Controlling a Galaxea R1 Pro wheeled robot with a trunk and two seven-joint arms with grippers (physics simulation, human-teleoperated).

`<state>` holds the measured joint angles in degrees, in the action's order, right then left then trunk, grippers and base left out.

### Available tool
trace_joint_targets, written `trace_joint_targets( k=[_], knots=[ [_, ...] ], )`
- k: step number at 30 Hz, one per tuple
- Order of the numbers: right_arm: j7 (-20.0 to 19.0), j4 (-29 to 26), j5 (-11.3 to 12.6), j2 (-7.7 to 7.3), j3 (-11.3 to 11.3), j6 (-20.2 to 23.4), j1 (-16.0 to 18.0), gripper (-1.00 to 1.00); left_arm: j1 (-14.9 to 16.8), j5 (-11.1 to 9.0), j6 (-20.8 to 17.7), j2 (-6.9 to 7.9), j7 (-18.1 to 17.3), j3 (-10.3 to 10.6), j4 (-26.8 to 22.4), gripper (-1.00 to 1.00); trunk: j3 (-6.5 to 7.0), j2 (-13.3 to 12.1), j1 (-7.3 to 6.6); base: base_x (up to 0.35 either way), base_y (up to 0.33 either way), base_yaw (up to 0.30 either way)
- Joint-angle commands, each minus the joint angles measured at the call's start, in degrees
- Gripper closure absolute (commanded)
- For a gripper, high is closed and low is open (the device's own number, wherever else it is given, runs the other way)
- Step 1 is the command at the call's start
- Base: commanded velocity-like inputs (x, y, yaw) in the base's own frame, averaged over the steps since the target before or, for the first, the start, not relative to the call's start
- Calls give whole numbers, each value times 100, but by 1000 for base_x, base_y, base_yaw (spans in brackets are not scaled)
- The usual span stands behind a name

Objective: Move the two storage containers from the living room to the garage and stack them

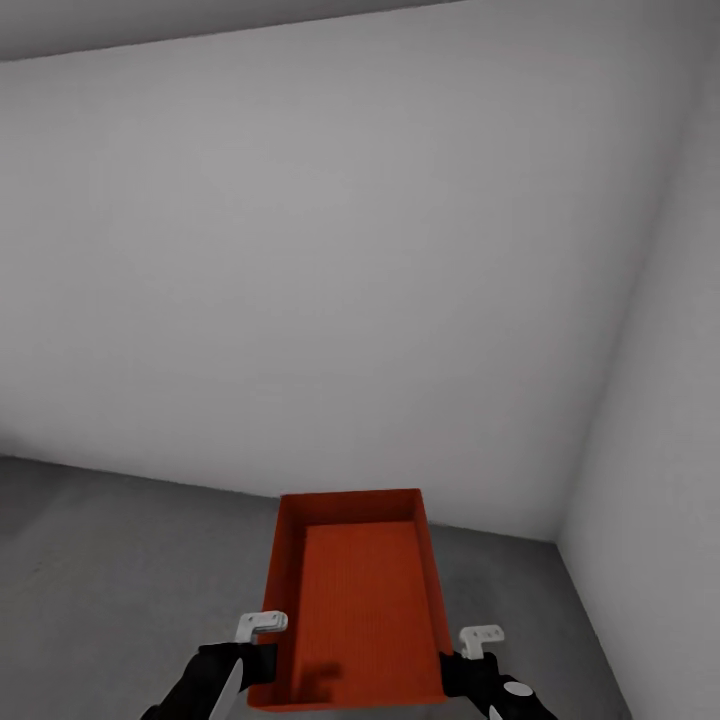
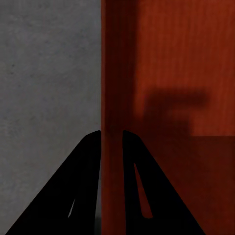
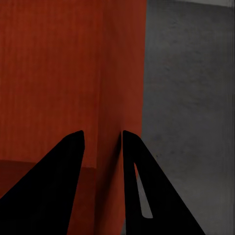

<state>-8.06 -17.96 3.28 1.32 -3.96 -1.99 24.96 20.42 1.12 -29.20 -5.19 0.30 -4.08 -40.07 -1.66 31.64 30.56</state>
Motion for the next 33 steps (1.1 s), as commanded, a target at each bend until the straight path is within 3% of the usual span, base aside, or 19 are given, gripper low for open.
trace_joint_targets(
  k=[1,18,26,33],
  knots=[
    [-12,29,32,132,-157,-21,1,100,6,-42,477,-246,-13,-40,-80,100,-15,11,6,327,0,-287],
    [-17,29,32,132,-157,-21,1,100,6,-42,476,-250,-13,-40,-80,100,-57,11,6,327,0,-283],
    [-19,29,24,132,-157,-22,1,100,6,-42,477,-249,-13,-40,-80,100,-59,11,6,322,0,-37],
    [-20,37,15,132,-157,-29,1,100,6,-42,477,-246,-13,-40,-80,100,-59,11,6,65,0,-1]
  ],
)
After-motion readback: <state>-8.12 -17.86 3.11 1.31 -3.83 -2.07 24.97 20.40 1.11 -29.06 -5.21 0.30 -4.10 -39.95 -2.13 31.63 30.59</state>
